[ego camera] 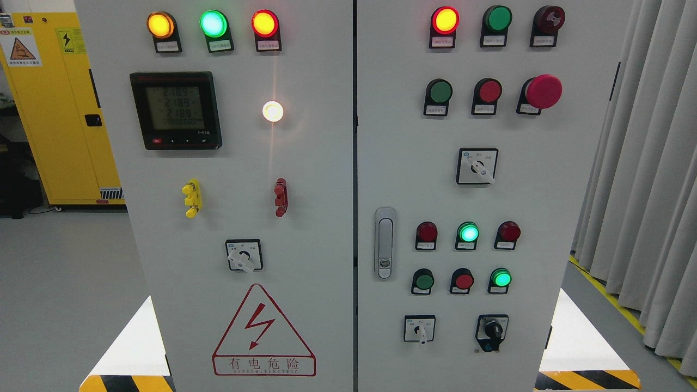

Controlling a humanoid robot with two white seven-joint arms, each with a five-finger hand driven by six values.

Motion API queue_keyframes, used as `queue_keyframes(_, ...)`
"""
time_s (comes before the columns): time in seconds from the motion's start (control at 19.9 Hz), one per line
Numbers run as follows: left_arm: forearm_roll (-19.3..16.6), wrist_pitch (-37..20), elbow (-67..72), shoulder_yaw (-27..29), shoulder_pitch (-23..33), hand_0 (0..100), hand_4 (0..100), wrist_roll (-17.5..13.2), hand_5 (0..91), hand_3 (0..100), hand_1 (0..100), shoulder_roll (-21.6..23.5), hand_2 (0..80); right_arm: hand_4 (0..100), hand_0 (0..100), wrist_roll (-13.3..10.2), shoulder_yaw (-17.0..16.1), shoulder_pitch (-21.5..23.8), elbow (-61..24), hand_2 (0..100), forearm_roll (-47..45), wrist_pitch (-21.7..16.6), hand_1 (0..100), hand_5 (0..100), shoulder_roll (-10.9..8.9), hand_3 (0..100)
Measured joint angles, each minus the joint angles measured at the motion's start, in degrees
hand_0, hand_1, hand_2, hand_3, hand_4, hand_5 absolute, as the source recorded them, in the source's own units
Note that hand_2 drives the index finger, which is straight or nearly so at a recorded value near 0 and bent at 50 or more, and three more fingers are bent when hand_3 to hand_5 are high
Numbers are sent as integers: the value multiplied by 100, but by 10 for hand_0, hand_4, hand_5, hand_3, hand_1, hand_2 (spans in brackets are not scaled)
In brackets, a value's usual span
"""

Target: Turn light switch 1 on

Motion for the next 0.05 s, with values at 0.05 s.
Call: queue_keyframes(0.05,4,0,35,-9,-7,172,0,2,0,0,159,-15,0,0,0,0,0,0,0,40,0,0,500,0,0,0)
